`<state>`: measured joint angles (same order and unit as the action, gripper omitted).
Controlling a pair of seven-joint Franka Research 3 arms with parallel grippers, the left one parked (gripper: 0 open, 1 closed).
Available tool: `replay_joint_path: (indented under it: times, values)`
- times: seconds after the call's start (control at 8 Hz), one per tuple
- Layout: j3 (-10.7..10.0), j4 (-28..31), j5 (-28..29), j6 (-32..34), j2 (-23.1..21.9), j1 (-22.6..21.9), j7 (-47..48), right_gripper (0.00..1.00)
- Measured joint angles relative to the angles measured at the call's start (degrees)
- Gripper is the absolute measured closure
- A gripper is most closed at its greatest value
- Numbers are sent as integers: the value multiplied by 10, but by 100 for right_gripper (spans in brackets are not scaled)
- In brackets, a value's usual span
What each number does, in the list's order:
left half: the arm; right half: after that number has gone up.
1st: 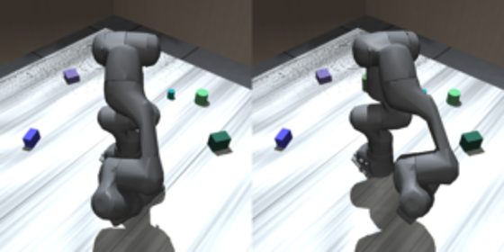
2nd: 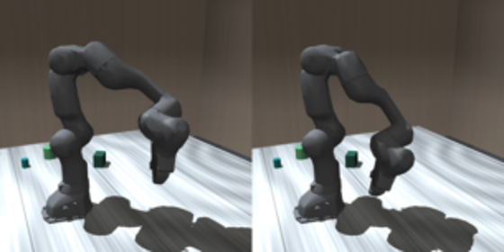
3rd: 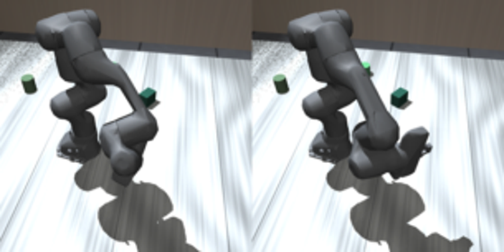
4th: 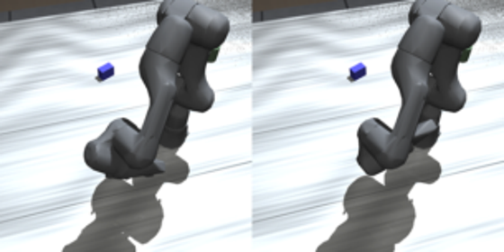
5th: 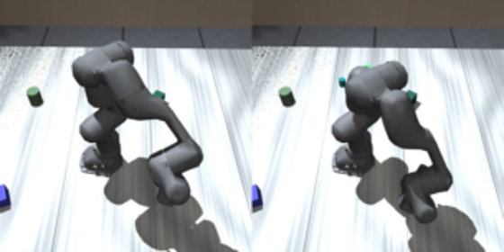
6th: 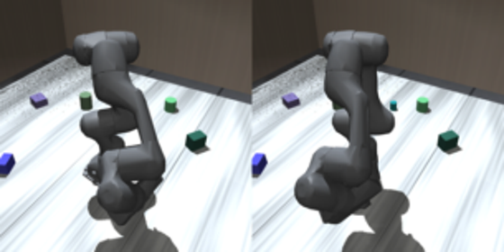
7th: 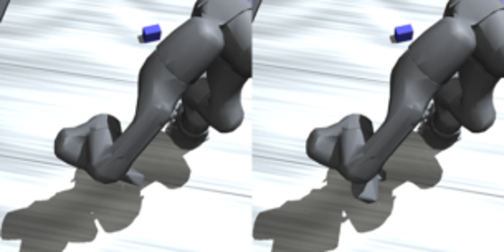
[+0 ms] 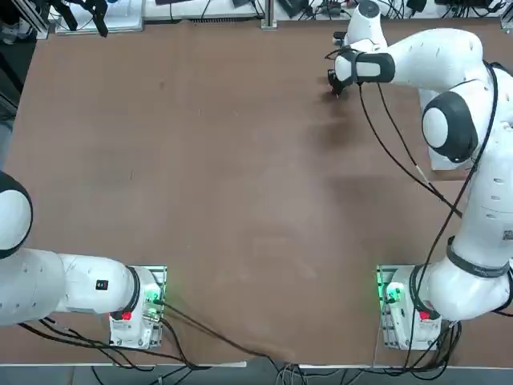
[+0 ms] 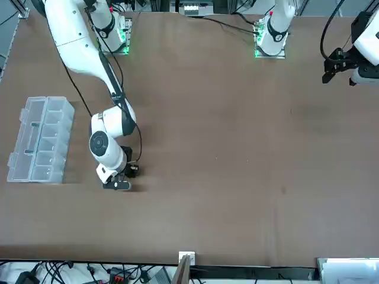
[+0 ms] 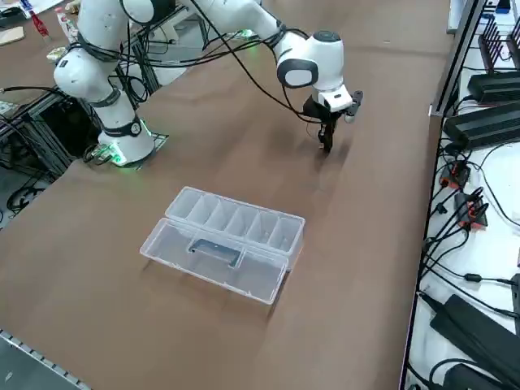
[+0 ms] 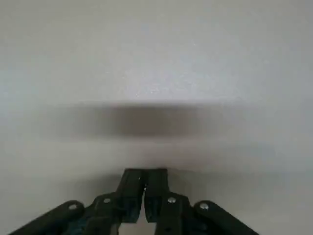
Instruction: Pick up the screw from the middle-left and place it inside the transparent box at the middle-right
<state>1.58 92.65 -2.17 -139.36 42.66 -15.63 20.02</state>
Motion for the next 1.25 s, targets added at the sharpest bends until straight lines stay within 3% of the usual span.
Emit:
replay_joint_path:
  times: [0.38, 0.62, 1.0, 1.25]
  values:
    - [-1, -2, 0, 2, -1, 0, 3, 93]
    - [-6, -17, 0, 42, -15, 1, 3, 93]
    - [-17, -25, -2, 115, -84, 18, 3, 93]
    - [-19, -26, -8, 195, -131, 60, -47, 93]
